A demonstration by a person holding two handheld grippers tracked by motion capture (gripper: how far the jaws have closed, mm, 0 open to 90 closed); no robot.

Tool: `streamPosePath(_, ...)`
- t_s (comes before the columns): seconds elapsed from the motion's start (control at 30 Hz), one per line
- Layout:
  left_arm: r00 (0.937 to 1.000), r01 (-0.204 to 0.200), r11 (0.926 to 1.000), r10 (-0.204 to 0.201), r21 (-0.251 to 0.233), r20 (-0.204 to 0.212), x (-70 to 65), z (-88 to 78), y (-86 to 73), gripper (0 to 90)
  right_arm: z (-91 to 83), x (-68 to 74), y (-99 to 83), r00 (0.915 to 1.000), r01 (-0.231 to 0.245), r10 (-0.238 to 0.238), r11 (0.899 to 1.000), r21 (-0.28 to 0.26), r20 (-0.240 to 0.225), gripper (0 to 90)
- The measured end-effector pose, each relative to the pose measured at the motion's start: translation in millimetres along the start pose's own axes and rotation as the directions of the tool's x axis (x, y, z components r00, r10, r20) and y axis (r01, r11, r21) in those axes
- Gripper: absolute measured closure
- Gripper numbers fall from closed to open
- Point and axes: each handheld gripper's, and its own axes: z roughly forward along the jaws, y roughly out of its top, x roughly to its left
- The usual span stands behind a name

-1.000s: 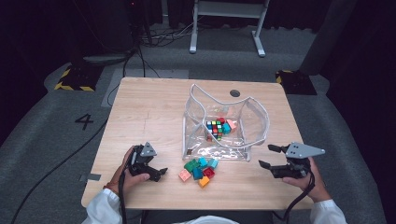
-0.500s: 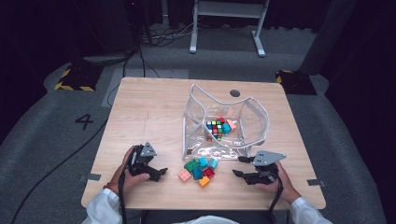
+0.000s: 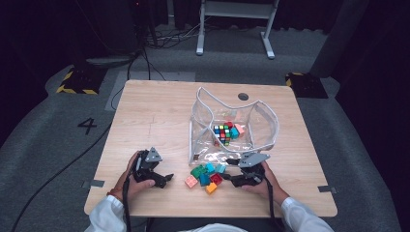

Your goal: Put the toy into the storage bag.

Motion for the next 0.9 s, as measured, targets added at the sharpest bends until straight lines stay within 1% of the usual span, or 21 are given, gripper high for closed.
streamPosePath(0.03, 1.0, 0.0, 1.0, 0.0, 0.0, 0.0, 0.0, 0.0, 0.0, 0.4, 1.4, -0.3, 1.2, 0.9999, -0.011, 0.011, 1.0, -0.002, 0.005, 43.2)
streamPosePath(0.1, 1.0, 0.0, 1.0, 0.0, 0.002, 0.002, 0.1, -0.2, 0.1, 0.4, 4.6, -0.5, 3.0, 0.9996, -0.029, 0.029, 0.999, -0.012, -0.004, 43.2)
streamPosePath(0.2, 1.0, 0.0, 1.0, 0.0, 0.0, 0.0, 0.0, 0.0, 0.0, 0.4, 10.5, 0.3, 2.0, 1.0, -0.002, 0.002, 1.0, 0.004, 0.008, 45.2)
streamPosePath(0.23, 1.0, 0.0, 1.0, 0.0, 0.0, 0.0, 0.0, 0.0, 0.0, 0.4, 12.6, 0.6, 0.9, 1.0, -0.004, 0.004, 1.0, 0.011, 0.006, 45.4)
streamPosePath(0.27, 1.0, 0.0, 1.0, 0.0, 0.0, 0.0, 0.0, 0.0, 0.0, 0.4, 14.1, 1.2, -0.2, 0.9999, -0.012, 0.012, 1.0, 0.016, 0.008, 47.2)
streamPosePath(0.4, 1.0, 0.0, 1.0, 0.0, 0.001, 0.001, 0.0, -0.1, 0.0, 0.4, 15.2, 1.9, -2.9, 0.9999, -0.009, 0.01, 1.0, 0.029, -0.009, 58.4)
streamPosePath(0.43, 1.0, 0.0, 1.0, 0.0, 0.0, 0.0, 0.0, 0.0, 0.0, 0.4, 14.0, 2.1, -3.2, 0.9998, -0.015, 0.015, 0.999, 0.03, -0.01, 58.9)
streamPosePath(0.53, 1.0, 0.0, 1.0, 0.0, 0.0, 0.0, -0.1, 0.0, 0.0, 0.4, 8.8, 0.3, -4.1, 1.0, 0.006, -0.006, 1.0, 0.026, -0.007, 59.1)
streamPosePath(0.57, 1.0, 0.0, 1.0, 0.0, 0.0, 0.0, -0.1, 0.0, 0.0, 0.4, 6.9, -0.6, -4.6, 1.0, 0.005, -0.005, 1.0, 0.019, -0.001, 59.1)
streamPosePath(0.67, 1.0, 0.0, 1.0, 0.0, 0.0, 0.0, 0.0, 0.0, 0.0, 0.4, -2.3, -2.0, -6.1, 1.0, -0.004, 0.004, 1.0, 0.01, -0.003, 59.1)
streamPosePath(0.73, 1.0, -0.001, 1.0, 0.001, 0.002, 0.002, 0.1, -0.2, 0.1, 0.4, -8.1, -3.9, -7.6, 1.0, 0.002, -0.002, 1.0, 0.002, -0.001, 59.2)
streamPosePath(0.77, 1.0, -0.001, 1.0, 0.001, 0.001, 0.0, 0.0, -0.1, 0.0, 0.4, -11.7, -3.8, -8.5, 1.0, -0.007, 0.007, 1.0, -0.001, -0.004, 59.2)
streamPosePath(0.8, 1.0, 0.001, 1.0, -0.001, 0.0, 0.002, -0.1, 0.0, 0.0, 0.4, -15.4, -3.8, -9.6, 1.0, -0.004, 0.004, 1.0, 0.002, -0.004, 59.3)
streamPosePath(0.83, 1.0, 0.001, 1.0, -0.001, 0.0, 0.002, -0.1, 0.0, 0.0, 0.4, -20.6, -1.5, -10.9, 0.9996, -0.027, 0.027, 0.999, 0.026, 0.003, 59.3)
streamPosePath(0.9, 1.0, 0.0, 1.0, 0.0, 0.0, 0.002, 0.0, 0.0, 0.0, 0.4, -28.2, -3.3, -13.2, 0.9999, -0.006, 0.006, 1.0, 0.02, 0.01, 59.3)
